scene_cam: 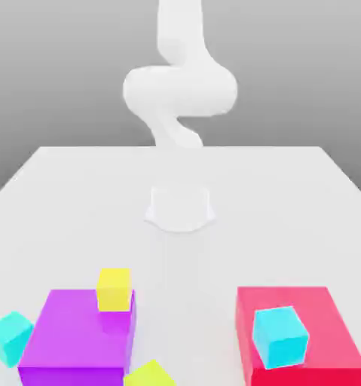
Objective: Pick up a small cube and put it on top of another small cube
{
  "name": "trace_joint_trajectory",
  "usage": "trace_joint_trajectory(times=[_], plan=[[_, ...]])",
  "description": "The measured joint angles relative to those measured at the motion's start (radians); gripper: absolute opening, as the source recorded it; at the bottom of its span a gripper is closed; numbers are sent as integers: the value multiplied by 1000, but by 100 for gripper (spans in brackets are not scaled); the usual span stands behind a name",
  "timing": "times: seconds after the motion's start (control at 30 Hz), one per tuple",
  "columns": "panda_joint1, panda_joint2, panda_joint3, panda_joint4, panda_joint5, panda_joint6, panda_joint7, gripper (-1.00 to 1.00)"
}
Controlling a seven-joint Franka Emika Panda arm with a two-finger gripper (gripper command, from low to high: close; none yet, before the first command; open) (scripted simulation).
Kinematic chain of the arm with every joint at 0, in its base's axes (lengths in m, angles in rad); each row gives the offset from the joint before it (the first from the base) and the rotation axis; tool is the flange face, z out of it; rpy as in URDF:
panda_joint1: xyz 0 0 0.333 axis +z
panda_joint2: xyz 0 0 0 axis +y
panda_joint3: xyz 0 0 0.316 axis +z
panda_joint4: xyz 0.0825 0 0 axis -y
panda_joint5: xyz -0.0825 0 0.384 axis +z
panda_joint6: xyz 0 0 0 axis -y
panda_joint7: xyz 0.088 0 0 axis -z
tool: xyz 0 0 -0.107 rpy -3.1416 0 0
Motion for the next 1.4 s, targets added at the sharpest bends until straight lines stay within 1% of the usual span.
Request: trace_joint_trajectory(times=[0.23, 0.5, 0.63, 0.73, 0.83, 0.97, 1.0, 1.1, 1.13, 1.33, 1.4], plan=[[107, 260, -118, 0, 83, 68, -223, 0], [173, 552, -198, 1, 192, 142, -484, 0], [171, 695, -200, 1, 229, 180, -602, 0], [164, 799, -198, -1, 238, 213, -678, 0], [154, 897, -196, -3, 225, 249, -738, 0], [147, 1020, -204, -8, 173, 300, -794, 0], [143, 1053, -202, -6, 170, 320, -805, 0], [115, 1161, -167, 14, 200, 400, -840, 0], [102, 1197, -152, 21, 215, 427, -852, -100], [95, 1215, -144, 25, 222, 438, -857, -100], [107, 1181, -158, 18, 206, 413, -847, -100]])
